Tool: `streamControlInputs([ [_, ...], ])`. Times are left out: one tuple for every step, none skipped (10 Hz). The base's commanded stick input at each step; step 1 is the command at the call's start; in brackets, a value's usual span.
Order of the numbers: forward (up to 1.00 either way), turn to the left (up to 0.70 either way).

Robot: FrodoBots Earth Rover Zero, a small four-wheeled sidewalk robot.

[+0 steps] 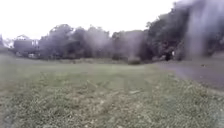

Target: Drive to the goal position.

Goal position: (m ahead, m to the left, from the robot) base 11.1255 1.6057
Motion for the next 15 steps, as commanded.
streamControlInputs([
  [0.45,0.0],
  [0.45,0.0],
  [0.45,0.0],
  [0.45,0.0],
  [0.45,0.0],
  [0.45,0.0],
  [0.45,0.0],
  [0.45,0.0],
  [0.45,0.0],
  [0.45,0.0],
  [0.45,0.0],
  [0.45,0.0],
  [0.45,0.0],
  [0.45,0.0],
  [0.45,0.0],
])
